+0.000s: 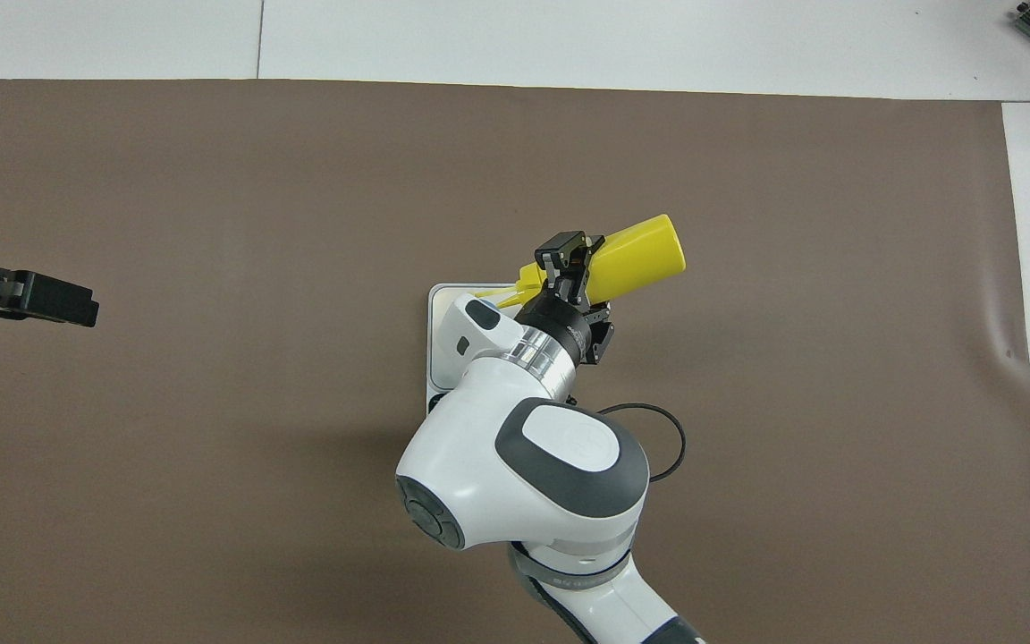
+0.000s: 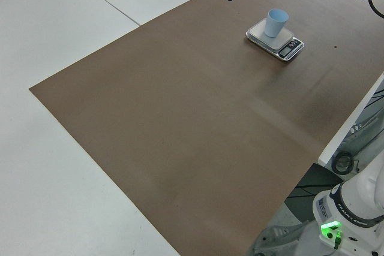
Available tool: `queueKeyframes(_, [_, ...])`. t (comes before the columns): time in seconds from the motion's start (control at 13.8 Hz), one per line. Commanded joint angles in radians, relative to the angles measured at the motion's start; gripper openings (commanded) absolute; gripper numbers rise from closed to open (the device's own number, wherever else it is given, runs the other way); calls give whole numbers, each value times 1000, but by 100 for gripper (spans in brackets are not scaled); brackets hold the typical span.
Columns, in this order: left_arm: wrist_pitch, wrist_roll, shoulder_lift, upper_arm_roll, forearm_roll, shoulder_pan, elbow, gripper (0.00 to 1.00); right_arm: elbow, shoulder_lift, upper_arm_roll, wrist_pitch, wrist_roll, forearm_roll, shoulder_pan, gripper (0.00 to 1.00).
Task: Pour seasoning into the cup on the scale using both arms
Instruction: 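Turn the bottle upright and carry it back with the right gripper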
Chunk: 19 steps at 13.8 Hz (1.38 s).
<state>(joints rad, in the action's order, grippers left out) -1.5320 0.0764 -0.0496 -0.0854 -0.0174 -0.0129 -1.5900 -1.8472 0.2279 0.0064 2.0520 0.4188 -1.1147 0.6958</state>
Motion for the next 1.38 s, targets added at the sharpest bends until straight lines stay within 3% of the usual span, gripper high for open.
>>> queueKeyframes(0.0, [10,6,-18,-10,-13,17,-15,100,-52,-82,10,3,14,68,-13,0])
queueKeyframes(0.65, [10,6,-18,-10,-12,17,-15,100,-86,-205,10,77,98,378,-179,0])
queueKeyframes(0.94, [10,5,-18,-10,-12,17,-16,100,-151,-277,9,196,196,594,-306,0])
queueKeyframes(1.3, [10,6,-18,-10,-13,17,-15,100,-190,-321,6,215,299,844,-413,0])
